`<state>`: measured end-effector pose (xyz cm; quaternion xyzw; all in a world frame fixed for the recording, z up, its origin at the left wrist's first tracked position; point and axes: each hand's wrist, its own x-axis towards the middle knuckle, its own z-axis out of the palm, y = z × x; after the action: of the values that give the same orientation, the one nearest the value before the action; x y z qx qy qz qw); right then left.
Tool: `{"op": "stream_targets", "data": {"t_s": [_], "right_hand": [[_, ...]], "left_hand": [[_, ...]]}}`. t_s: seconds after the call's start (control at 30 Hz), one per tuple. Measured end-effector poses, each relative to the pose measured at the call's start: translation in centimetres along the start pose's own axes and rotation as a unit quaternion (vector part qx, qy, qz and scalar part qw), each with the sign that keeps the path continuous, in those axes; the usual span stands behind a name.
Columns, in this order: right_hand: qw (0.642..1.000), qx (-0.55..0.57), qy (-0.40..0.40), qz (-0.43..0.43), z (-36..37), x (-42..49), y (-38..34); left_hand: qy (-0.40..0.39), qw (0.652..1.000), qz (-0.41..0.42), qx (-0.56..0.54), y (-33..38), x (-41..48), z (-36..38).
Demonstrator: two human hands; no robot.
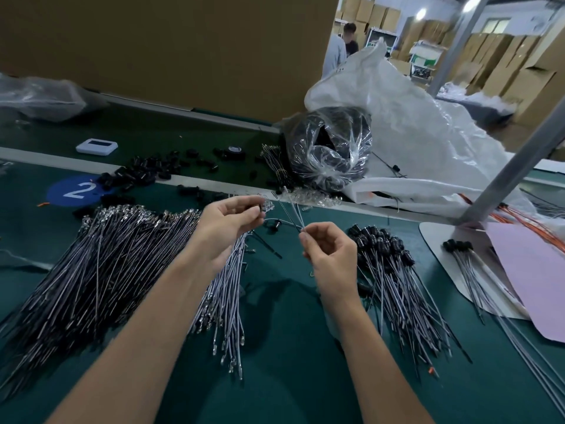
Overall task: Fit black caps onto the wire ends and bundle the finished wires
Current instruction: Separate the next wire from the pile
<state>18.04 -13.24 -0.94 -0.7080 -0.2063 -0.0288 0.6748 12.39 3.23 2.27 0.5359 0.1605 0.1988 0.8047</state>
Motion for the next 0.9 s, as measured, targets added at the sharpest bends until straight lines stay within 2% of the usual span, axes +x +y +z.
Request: {"op": "stream_targets", "data": {"t_s": [0.1,0.27,0.47,0.6,0.9], "right_hand": [[1.000,-0.001,0.003,-0.001,-0.1,0.1,0.0],[1.000,-0.019,0.001,-0.018,-0.3,0.2,-0.3],[0.998,-0.046,0.012,-0.038,-0.4,0.2,-0.5],[0.998,-0.028,0.035,-0.035,-0.9,0.3,-0.7],[0.998,-0.041,0.000,-0.040,-1.0,0.3,-0.7]], "left_hand": [[-0.024,0.996,0.005,-0.085,-0.4,-0.4,0.8],[-0.033,0.993,0.037,-0.110,-0.5,-0.5,0.7],[-0.037,0.996,0.069,-0.032,-0.7,-0.7,0.7],[0.013,0.997,0.068,-0.031,-0.7,-0.6,0.4],[0.016,0.998,0.061,-0.003,-0.9,-0.6,-0.5]]}}
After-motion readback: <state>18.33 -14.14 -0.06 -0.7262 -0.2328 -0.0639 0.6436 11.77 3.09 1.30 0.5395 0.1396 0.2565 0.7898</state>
